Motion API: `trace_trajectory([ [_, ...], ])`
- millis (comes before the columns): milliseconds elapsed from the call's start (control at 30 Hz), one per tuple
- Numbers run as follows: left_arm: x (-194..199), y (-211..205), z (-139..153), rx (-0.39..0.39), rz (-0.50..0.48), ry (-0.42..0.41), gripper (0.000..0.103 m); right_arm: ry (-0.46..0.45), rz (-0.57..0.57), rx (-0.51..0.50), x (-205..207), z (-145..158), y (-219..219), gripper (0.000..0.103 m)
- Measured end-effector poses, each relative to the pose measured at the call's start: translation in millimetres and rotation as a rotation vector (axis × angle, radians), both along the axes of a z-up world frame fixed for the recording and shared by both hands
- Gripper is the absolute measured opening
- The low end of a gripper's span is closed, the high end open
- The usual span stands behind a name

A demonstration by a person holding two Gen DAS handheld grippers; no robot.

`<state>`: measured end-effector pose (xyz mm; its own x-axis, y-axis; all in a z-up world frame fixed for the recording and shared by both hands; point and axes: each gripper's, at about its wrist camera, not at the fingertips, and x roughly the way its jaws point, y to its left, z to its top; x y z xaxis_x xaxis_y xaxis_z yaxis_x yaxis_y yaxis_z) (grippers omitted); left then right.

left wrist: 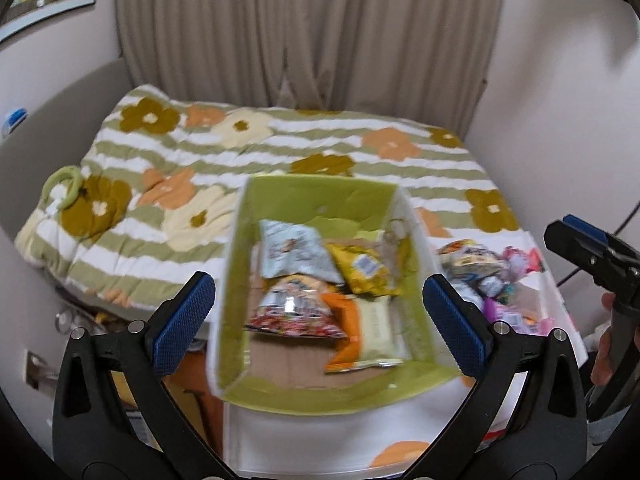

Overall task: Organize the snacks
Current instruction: 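Move the left tool to the purple bag while the right tool returns to the pile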

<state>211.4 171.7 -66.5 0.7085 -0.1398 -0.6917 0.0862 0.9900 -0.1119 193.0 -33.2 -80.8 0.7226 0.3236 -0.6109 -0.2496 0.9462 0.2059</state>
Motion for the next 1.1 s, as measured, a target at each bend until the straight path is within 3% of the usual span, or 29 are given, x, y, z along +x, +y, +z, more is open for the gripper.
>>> trace_trajectory([
  [267, -28, -82, 4, -0.039, -0.056, -0.020, 0.103, -0.003, -0.110, -0.022, -44, 7, -87, 0.102],
  [533, -53, -186, -20, -0.086, -0.108, 0.063, 0.103, 0.072, -0.158, -0.014, -90, -10, -190, 0.102],
  [867, -58, -269, -76, -0.059, -0.182, 0.164, 0.103, 0.251, -0.130, 0.083, -103, -79, -265, 0.102],
  [1100, -24, -300, -119, -0.009, -0.268, 0.242, 0.103, 0.349, -0.142, 0.164, -105, -129, -280, 0.102],
])
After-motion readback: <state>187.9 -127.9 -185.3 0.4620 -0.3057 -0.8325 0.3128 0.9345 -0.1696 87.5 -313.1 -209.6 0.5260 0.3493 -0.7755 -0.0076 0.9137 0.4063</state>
